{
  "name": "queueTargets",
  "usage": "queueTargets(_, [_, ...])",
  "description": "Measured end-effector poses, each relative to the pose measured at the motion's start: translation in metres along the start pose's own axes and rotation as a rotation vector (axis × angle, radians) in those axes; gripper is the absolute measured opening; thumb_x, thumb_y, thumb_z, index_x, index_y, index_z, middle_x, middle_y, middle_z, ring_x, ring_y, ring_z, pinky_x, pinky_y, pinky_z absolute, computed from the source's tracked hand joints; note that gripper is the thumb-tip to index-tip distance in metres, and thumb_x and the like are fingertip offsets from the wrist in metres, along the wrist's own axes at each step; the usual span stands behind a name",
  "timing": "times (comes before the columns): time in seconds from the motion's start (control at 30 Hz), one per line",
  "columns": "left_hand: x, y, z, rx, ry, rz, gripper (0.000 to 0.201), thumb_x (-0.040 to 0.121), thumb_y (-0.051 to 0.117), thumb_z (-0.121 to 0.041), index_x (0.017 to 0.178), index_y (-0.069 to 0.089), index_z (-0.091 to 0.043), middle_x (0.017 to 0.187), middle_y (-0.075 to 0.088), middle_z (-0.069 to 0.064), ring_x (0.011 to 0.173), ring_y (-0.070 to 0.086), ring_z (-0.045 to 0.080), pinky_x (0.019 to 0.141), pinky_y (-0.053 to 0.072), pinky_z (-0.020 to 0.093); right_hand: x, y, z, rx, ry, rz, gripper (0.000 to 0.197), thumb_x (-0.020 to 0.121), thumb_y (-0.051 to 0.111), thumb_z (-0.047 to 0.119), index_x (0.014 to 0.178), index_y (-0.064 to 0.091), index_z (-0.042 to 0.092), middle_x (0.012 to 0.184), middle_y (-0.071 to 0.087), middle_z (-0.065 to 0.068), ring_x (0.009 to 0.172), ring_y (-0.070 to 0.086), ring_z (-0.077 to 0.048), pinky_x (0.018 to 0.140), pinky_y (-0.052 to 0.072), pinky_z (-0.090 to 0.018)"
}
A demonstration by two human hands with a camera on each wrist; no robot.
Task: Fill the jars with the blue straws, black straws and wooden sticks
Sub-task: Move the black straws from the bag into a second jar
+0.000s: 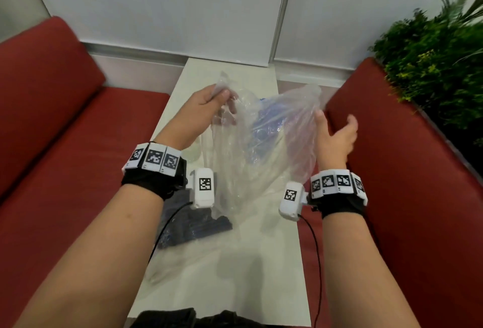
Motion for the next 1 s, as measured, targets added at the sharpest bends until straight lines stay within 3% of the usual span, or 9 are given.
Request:
queueTargets(0.07, [-0.001, 0.004, 0.002, -0.126, -0.022, 0.056, 0.024, 0.102, 0.048, -0.032, 0.103, 0.065, -0.015, 0.088, 0.064, 0.006, 0.075, 0.066, 0.029, 0.077, 0.056, 0.048, 0.001, 0.031, -0.017, 0.225, 0.102, 0.302, 0.084, 0.092, 0.055, 0.067, 0.152, 0.036, 0.012, 0.154, 0.043, -0.012, 0.139, 0.046, -0.028, 0.113, 0.039, -0.047])
queueTargets(0.13, [0.000, 0.005, 0.009, -0.192, -0.064, 0.064, 0.026, 0.101, 0.049, -0.036, 0.099, 0.067, -0.017, 0.084, 0.062, 0.004, 0.070, 0.065, 0.023, 0.070, 0.057, 0.041, -0.002, 0.051, -0.014, 0.421, 0.052, 0.456, 0.051, 0.096, 0.058, 0.056, 0.114, 0.066, 0.009, 0.113, 0.072, -0.008, 0.100, 0.071, -0.021, 0.086, 0.057, -0.039])
queueTargets(0.23, [0.003, -0.024, 0.024, -0.122, -0.110, -0.160, 0.032, 0.098, 0.051, -0.048, 0.086, 0.068, -0.024, 0.075, 0.057, -0.004, 0.059, 0.058, 0.012, 0.053, 0.052, 0.029, 0.001, 0.042, -0.011, 0.533, -0.044, 0.297, 0.035, 0.093, 0.069, 0.041, 0.068, 0.049, 0.026, 0.063, 0.048, 0.006, 0.051, 0.043, -0.010, 0.050, 0.039, -0.028])
queueTargets(0.43, [-0.004, -0.107, 0.039, -0.041, -0.063, -0.542, 0.039, 0.085, 0.065, -0.056, 0.076, 0.069, -0.018, 0.047, 0.053, -0.002, 0.033, 0.047, 0.015, 0.034, 0.039, 0.021, 0.024, -0.002, -0.044, 0.503, -0.062, 0.052, 0.050, 0.083, 0.078, 0.048, 0.059, 0.039, 0.027, 0.052, 0.031, 0.007, 0.046, 0.025, -0.010, 0.044, 0.024, -0.025])
queueTargets(0.57, [-0.001, -0.117, 0.050, -0.206, -0.067, -0.656, 0.032, 0.095, 0.058, -0.039, 0.080, 0.065, -0.011, 0.055, 0.064, 0.002, 0.041, 0.056, 0.015, 0.040, 0.046, 0.024, 0.029, 0.017, -0.062, 0.628, 0.093, 0.271, 0.067, 0.080, 0.055, 0.080, 0.096, 0.069, 0.017, 0.084, 0.073, -0.002, 0.075, 0.070, -0.014, 0.065, 0.055, -0.030])
queueTargets(0.67, [0.003, -0.109, 0.070, -0.525, -0.190, -0.598, 0.032, 0.100, 0.052, -0.034, 0.099, 0.065, -0.005, 0.082, 0.075, 0.010, 0.071, 0.069, 0.023, 0.064, 0.058, 0.033, 0.009, 0.058, -0.082, 0.543, 0.290, 0.614, 0.077, 0.091, 0.034, 0.078, 0.130, 0.064, 0.019, 0.111, 0.076, -0.006, 0.104, 0.072, -0.024, 0.088, 0.059, -0.041])
queueTargets(0.8, [0.003, -0.078, 0.090, -0.816, -0.397, -0.372, 0.065, 0.093, 0.047, -0.061, 0.131, 0.057, -0.009, 0.115, 0.071, 0.011, 0.104, 0.069, 0.029, 0.086, 0.055, 0.044, -0.013, 0.083, -0.108, 0.260, 0.295, 0.704, 0.030, 0.098, 0.065, 0.032, 0.114, 0.071, 0.009, 0.121, 0.069, -0.023, 0.106, 0.067, -0.036, 0.107, 0.044, -0.062])
queueTargets(0.9, [-0.007, -0.055, 0.102, -0.613, -0.530, -0.131, 0.103, 0.072, 0.036, -0.088, 0.136, 0.049, -0.009, 0.124, 0.067, 0.011, 0.114, 0.065, 0.029, 0.091, 0.052, 0.048, 0.002, 0.067, -0.106, 0.501, 0.294, 0.397, 0.017, 0.099, 0.064, 0.024, 0.105, 0.069, 0.009, 0.114, 0.072, -0.018, 0.092, 0.070, -0.028, 0.083, 0.061, -0.046])
queueTargets(1.0, [-0.026, -0.023, 0.122, -0.396, -0.669, 0.078, 0.103, 0.063, 0.055, -0.087, 0.132, 0.052, -0.012, 0.128, 0.065, 0.011, 0.116, 0.063, 0.030, 0.096, 0.049, 0.052, 0.011, 0.053, -0.099, 0.541, 0.214, 0.195, 0.017, 0.104, 0.055, 0.024, 0.098, 0.063, 0.010, 0.076, 0.076, 0.005, 0.065, 0.074, -0.009, 0.052, 0.056, -0.021])
Point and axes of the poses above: each hand's wrist, its own x-axis towards the middle knuckle, its own y-axis out of the palm, z = x × y, the point moved 9 cm from there along x, towards the middle knuckle
